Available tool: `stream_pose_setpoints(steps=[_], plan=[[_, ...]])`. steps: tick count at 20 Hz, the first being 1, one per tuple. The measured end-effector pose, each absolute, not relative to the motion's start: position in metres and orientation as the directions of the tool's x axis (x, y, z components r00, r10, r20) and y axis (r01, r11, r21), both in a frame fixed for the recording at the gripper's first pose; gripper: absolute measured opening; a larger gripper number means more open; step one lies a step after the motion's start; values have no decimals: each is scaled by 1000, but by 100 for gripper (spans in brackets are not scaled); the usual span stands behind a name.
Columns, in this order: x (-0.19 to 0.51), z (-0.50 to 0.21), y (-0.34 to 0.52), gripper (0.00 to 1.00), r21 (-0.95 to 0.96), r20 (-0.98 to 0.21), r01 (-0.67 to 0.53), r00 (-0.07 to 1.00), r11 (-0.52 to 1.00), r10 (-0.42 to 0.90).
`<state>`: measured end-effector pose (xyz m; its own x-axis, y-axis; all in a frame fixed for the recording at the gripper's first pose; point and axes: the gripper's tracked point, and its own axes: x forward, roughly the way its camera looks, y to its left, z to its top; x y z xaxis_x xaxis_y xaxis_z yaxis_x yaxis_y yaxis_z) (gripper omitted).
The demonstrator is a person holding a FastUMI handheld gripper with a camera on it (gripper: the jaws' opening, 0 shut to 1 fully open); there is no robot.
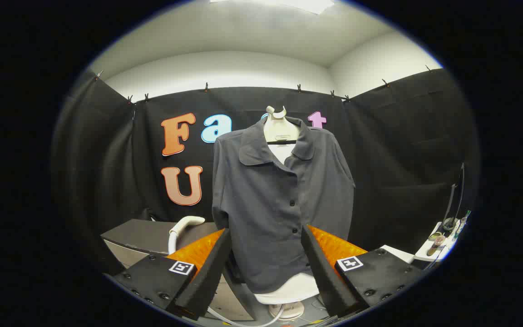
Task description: Iron the clothes twice with a garment steamer, once on the left side and once on the right side.
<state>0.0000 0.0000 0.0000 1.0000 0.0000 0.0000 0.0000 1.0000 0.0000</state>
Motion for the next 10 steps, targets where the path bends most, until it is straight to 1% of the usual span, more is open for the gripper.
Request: stream_pose_setpoints(steps=[10], plan=[[-8,2,8,99,-7,6,-8,1000,1000,8]])
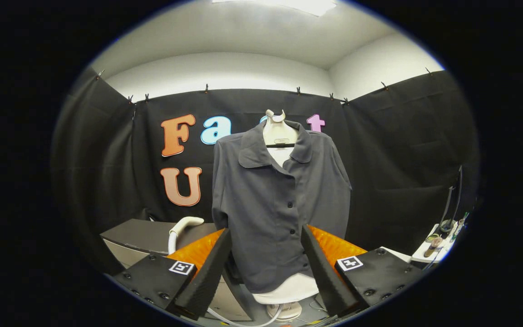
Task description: Iron the clothes twice with a garment steamer, once on the left side and once on the right side.
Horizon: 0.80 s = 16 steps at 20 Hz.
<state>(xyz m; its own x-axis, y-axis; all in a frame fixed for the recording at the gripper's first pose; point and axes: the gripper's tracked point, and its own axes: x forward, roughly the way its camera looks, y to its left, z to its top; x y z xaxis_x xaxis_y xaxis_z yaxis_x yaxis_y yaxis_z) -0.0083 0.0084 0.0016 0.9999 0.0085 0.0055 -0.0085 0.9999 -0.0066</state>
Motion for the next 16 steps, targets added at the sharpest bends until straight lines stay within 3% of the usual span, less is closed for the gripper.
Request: stream_pose_setpoints(steps=[11,16], plan=[[20,-20,49,99,30,-43,-80,996,996,81],[20,18,64,98,45,25,-107,994,993,106]])
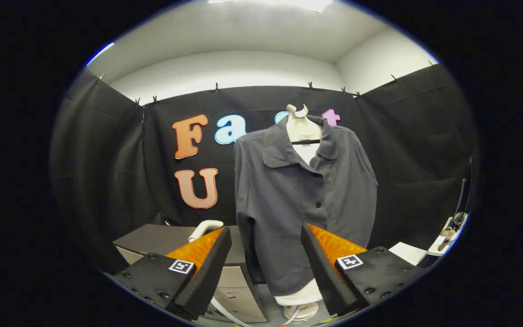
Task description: Iron the clothes twice with a garment steamer, once on the left side and once on the right side.
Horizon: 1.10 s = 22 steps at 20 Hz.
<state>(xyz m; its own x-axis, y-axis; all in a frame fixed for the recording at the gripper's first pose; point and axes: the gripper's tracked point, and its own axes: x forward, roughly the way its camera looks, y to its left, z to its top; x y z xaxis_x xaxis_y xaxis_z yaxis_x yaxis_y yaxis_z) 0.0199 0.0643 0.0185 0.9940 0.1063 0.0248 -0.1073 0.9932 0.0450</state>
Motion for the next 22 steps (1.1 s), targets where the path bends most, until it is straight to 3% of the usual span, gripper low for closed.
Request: stream_pose_setpoints(steps=[8,22], plan=[[37,48,137,98,26,63,-223,973,975,221],[88,24,281,99,26,-91,-403,911,915,403]])
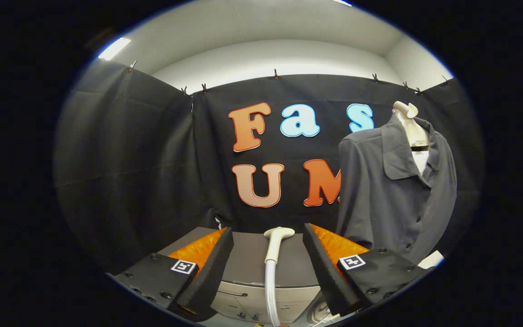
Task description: Iron the clothes twice with a garment steamer, once on the left side and once on the right side.
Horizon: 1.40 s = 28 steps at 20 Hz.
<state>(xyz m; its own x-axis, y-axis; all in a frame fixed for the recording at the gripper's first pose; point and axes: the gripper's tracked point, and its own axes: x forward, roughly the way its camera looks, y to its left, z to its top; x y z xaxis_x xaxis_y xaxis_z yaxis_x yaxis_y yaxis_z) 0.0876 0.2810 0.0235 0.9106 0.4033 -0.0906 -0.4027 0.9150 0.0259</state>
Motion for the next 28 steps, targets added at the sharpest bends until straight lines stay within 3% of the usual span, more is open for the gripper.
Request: stream_pose_setpoints(steps=[14,28], plan=[[220,-42,322,99,-38,-299,-319,908,947,294],[348,-181,338,97,-119,-626,-264,768,957,134]])
